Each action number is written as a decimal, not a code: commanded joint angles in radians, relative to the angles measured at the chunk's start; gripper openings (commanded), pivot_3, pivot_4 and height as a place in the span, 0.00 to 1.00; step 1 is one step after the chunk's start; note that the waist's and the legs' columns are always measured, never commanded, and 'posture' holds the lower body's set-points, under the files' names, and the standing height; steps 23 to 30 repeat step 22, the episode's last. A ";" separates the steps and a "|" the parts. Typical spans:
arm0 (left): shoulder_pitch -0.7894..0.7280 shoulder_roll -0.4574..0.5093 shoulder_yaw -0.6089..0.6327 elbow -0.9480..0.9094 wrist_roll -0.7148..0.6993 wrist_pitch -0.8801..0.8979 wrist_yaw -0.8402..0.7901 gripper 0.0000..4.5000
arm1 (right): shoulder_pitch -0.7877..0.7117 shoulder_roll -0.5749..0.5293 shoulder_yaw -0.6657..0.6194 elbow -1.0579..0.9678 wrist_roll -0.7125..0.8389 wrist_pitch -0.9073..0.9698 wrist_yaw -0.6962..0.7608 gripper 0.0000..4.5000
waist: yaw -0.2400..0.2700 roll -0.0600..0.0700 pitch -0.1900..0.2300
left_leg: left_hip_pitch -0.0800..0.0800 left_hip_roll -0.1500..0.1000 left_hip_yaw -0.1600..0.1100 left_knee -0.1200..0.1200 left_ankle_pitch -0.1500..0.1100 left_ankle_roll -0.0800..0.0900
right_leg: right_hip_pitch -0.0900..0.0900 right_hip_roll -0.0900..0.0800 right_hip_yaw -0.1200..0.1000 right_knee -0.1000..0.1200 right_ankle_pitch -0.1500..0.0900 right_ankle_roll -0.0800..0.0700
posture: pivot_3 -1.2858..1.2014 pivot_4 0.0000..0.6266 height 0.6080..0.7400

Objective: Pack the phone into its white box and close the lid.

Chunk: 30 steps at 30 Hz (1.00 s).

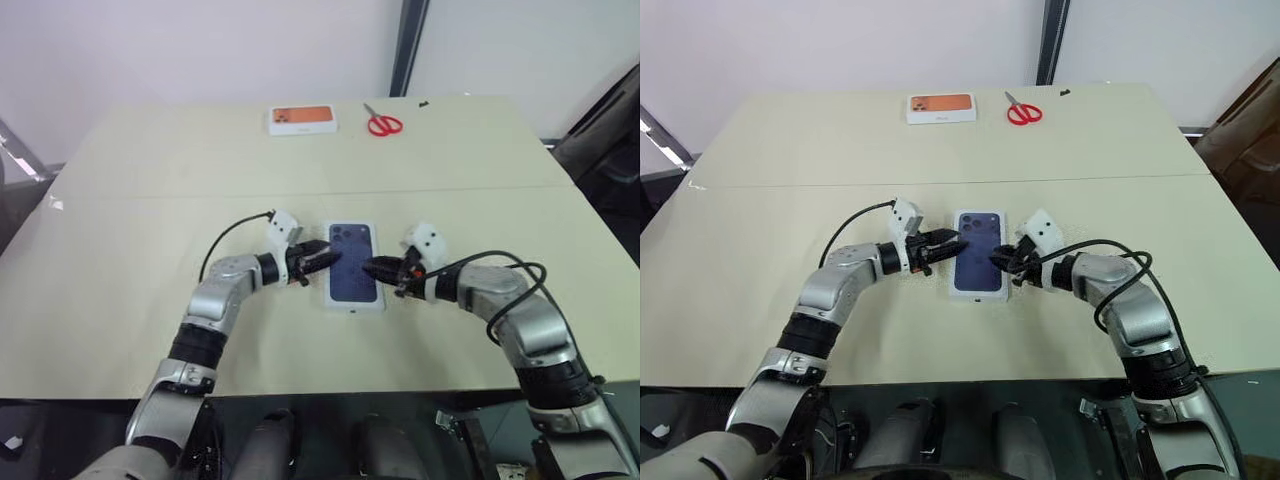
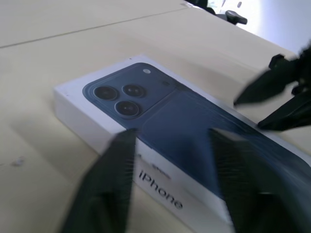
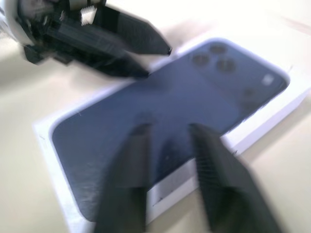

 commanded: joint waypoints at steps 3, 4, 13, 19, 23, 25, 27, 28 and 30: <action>0.056 0.165 0.116 -0.104 -0.079 0.006 -0.094 1.00 | 0.026 -0.059 -0.104 -0.033 0.040 -0.081 0.035 0.97 | -0.002 0.000 0.000 | 0.000 0.000 0.000 -0.001 0.000 0.000 | 0.000 0.000 0.000 0.000 0.000 0.000 | 0.52 0.24 0.95; 0.068 0.192 0.136 -0.114 -0.082 -0.013 -0.100 1.00 | 0.037 -0.064 -0.122 -0.044 0.061 -0.073 0.043 0.99 | -0.001 0.000 0.000 | 0.000 0.000 0.000 -0.001 0.000 0.000 | 0.000 0.000 0.000 0.000 0.000 0.000 | 0.52 0.24 0.95; 0.214 0.373 0.256 -0.167 -0.099 -0.059 -0.125 1.00 | 0.171 -0.126 -0.273 -0.071 0.118 -0.153 0.077 0.99 | 0.004 0.000 0.000 | 0.000 0.000 0.000 -0.001 -0.001 0.001 | 0.001 -0.001 0.000 -0.001 0.000 0.000 | 0.52 0.24 0.95; 0.363 0.392 0.325 -0.243 -0.141 -0.057 -0.123 1.00 | 0.291 -0.152 -0.297 -0.129 0.085 -0.232 0.078 0.99 | 0.003 0.001 0.001 | 0.000 0.000 0.000 -0.001 -0.001 0.002 | 0.001 -0.001 0.000 -0.001 0.000 0.000 | 0.52 0.24 0.95; 0.388 0.391 0.339 -0.270 -0.137 -0.070 -0.098 1.00 | 0.298 -0.173 -0.306 -0.102 0.087 -0.245 0.088 0.99 | 0.003 0.001 0.001 | 0.000 0.000 0.000 -0.001 -0.001 0.002 | 0.001 -0.001 0.000 -0.001 0.000 0.000 | 0.52 0.24 0.95; 0.388 0.391 0.339 -0.270 -0.137 -0.070 -0.098 1.00 | 0.298 -0.173 -0.306 -0.102 0.087 -0.245 0.088 0.99 | 0.003 0.001 0.001 | 0.000 0.000 0.000 -0.001 -0.001 0.002 | 0.001 -0.001 0.000 -0.001 0.000 0.000 | 0.52 0.24 0.95; 0.388 0.391 0.339 -0.270 -0.137 -0.070 -0.098 1.00 | 0.298 -0.173 -0.306 -0.102 0.087 -0.245 0.088 0.99 | 0.003 0.001 0.001 | 0.000 0.000 0.000 -0.001 -0.001 0.002 | 0.001 -0.001 0.000 -0.001 0.000 0.000 | 0.52 0.24 0.95; 0.388 0.391 0.339 -0.270 -0.137 -0.070 -0.098 1.00 | 0.298 -0.173 -0.306 -0.102 0.087 -0.245 0.088 0.99 | 0.003 0.001 0.001 | 0.000 0.000 0.000 -0.001 -0.001 0.002 | 0.001 -0.001 0.000 -0.001 0.000 0.000 | 0.52 0.24 0.95; 0.388 0.391 0.339 -0.270 -0.137 -0.070 -0.098 1.00 | 0.298 -0.173 -0.306 -0.102 0.087 -0.245 0.088 0.99 | 0.003 0.001 0.001 | 0.000 0.000 0.000 -0.001 -0.001 0.002 | 0.001 -0.001 0.000 -0.001 0.000 0.000 | 0.52 0.24 0.95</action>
